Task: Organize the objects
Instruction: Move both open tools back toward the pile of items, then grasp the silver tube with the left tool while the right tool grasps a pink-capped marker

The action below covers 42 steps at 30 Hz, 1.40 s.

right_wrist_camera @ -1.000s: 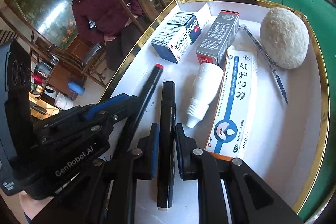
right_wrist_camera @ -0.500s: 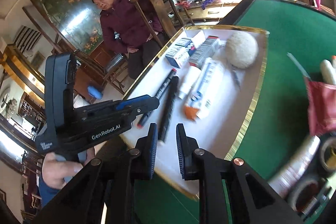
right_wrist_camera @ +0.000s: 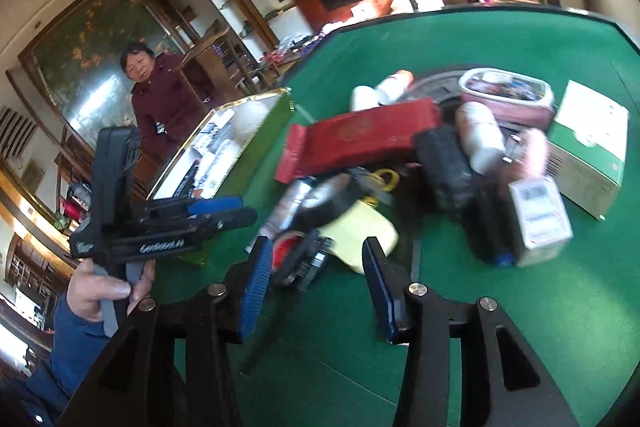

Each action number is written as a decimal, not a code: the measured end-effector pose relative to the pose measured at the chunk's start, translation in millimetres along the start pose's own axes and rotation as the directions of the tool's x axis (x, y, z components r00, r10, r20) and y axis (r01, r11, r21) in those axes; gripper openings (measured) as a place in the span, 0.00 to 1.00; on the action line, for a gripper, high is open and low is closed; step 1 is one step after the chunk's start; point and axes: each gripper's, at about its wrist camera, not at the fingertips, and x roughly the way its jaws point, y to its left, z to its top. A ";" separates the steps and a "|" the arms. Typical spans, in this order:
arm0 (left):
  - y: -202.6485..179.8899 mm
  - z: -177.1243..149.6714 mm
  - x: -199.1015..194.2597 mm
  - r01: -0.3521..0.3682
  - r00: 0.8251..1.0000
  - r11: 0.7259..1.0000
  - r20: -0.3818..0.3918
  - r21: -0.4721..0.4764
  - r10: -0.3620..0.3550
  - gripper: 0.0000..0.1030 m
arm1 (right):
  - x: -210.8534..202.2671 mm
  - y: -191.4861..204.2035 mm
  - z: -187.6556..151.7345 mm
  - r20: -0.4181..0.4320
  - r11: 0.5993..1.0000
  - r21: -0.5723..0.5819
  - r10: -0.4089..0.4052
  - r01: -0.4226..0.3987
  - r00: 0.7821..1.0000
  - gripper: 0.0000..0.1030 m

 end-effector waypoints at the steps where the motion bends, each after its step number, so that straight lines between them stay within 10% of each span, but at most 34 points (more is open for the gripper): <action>1: -3.0 4.5 6.8 -0.010 1.000 1.000 -0.015 0.007 0.010 0.41 | -2.3 -6.3 -1.1 0.006 1.000 0.013 -0.002 0.002 1.000 0.45; 10: -13.9 32.4 46.2 -0.119 0.993 0.992 -0.007 0.037 0.119 0.40 | -6.0 -22.0 -3.8 -0.016 0.999 0.050 -0.011 0.012 1.000 0.45; 12: -16.3 29.1 44.2 -0.136 0.991 0.989 0.009 0.054 0.136 0.27 | -2.7 -25.8 -4.5 -0.027 0.998 0.046 -0.033 0.034 0.999 0.45; 21: -11.1 -51.0 -2.1 -0.133 0.988 0.991 0.076 0.027 0.131 0.24 | 24.7 -17.8 -15.4 -0.103 0.966 -0.137 -0.235 0.220 0.967 0.44; 32: -21.1 -59.2 -4.8 -0.152 0.985 0.987 0.094 0.044 0.147 0.24 | 55.5 -6.4 -5.8 -0.063 0.844 -0.367 -0.443 0.392 0.894 0.12; 42: -25.0 -70.6 -15.3 -0.093 0.990 0.996 0.106 0.007 0.092 0.23 | 11.0 -2.7 -9.5 -0.018 0.925 -0.254 -0.297 0.283 0.955 0.12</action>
